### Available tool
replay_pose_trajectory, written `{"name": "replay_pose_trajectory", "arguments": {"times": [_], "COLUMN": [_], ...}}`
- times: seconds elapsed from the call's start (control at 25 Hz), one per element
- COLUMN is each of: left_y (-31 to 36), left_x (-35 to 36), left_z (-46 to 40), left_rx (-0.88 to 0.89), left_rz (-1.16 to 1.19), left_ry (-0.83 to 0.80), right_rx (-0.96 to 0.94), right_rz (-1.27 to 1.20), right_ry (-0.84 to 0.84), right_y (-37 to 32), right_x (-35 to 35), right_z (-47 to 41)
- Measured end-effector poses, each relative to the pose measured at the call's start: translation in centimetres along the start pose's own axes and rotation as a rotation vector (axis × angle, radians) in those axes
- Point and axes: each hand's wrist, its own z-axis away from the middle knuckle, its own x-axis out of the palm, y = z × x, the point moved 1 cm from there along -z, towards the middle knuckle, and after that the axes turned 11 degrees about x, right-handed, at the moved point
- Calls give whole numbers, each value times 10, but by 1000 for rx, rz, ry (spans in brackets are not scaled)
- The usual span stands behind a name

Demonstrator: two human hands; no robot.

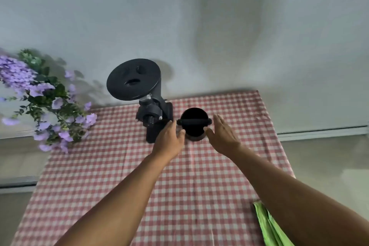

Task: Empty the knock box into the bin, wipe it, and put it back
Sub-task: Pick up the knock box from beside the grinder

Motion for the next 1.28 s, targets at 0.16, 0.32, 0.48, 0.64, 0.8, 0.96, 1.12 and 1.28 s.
{"name": "replay_pose_trajectory", "arguments": {"times": [0.16,0.32,0.48,0.64,0.8,0.96,1.12,1.28], "left_y": [-11,-25,-36,-28,-4,36,93,159], "left_x": [4,15,22,21,21,28,52,84], "left_z": [-36,-60,-67,-50,-29,-11,4,22], "left_rx": [-82,-142,-96,-35,82,231,365,485], "left_rz": [131,156,161,226,256,255,265,256], "left_ry": [69,73,140,210,185,158,88,39], "right_rx": [142,215,278,265,266,272,337,386], "right_rz": [-49,-136,-192,-250,-338,-390,-476,-573], "right_ry": [-50,-35,66,167,284,437,562,686], "right_y": [6,6,6,10,23,46,86,129], "right_x": [8,21,26,19,2,-23,-55,-91], "right_z": [-23,-38,-43,-24,19,64,118,172]}}
